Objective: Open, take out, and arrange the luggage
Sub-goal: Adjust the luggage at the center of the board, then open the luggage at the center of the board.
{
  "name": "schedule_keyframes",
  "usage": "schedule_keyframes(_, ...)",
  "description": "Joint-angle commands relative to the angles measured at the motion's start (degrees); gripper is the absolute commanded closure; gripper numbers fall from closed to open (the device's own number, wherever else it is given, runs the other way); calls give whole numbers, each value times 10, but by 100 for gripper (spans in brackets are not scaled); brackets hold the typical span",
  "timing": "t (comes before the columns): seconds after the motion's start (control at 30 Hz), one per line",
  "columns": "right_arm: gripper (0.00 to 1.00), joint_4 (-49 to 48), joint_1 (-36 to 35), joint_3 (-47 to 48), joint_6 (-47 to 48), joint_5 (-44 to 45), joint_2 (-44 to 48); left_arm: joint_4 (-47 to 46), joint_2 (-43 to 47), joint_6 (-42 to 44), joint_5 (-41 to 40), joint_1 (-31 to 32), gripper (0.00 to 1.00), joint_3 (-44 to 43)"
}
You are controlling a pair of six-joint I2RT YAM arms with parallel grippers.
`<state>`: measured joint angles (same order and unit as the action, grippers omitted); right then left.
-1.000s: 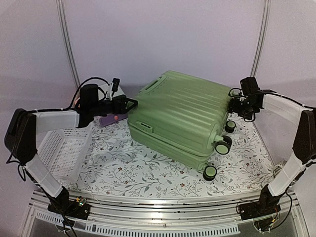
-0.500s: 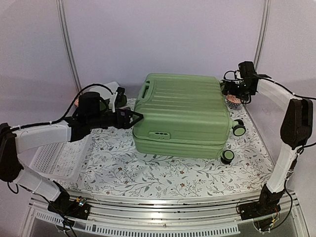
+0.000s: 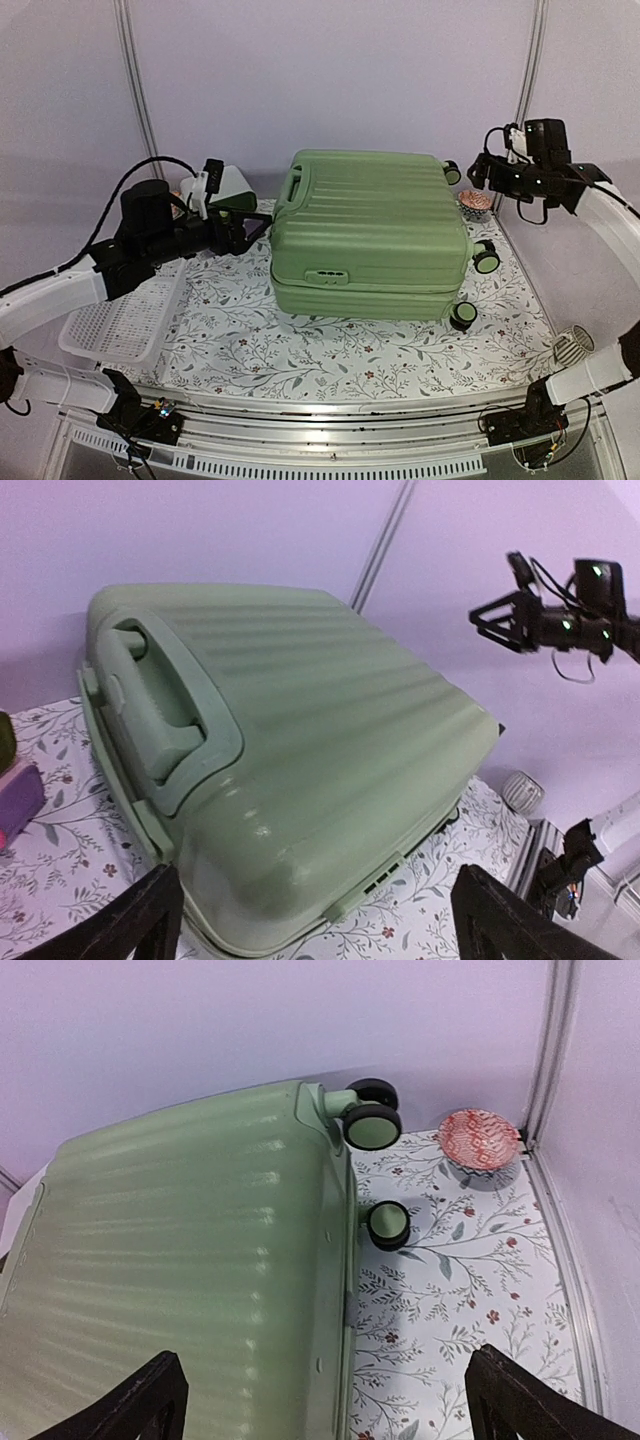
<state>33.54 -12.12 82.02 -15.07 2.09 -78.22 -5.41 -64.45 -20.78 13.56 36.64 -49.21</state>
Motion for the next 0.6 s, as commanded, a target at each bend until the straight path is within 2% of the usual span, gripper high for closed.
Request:
schedule_keyframes(0.0, 1, -2, 3, -126, -33, 69, 100, 20, 35, -26, -92, 4, 4, 46)
schedule_keyframes(0.13, 1, -1, 3, -229, -69, 135, 199, 31, 47, -48, -143, 3, 5, 76)
schedule_keyframes(0.27, 1, 26, 4, -305, -157, 121, 266, 62, 55, -110, -194, 3, 6, 92)
schedule_keyframes(0.4, 1, 7, 3, -383, -215, 82, 322, -53, 72, -169, -133, 6, 7, 177)
schedule_keyframes(0.5, 1, 3, 3, -408, -234, 94, 327, -123, 66, -186, -109, 7, 8, 216)
schedule_keyframes(0.57, 1, 7, 3, -417, -254, 117, 326, -134, 56, -190, -99, 7, 8, 221)
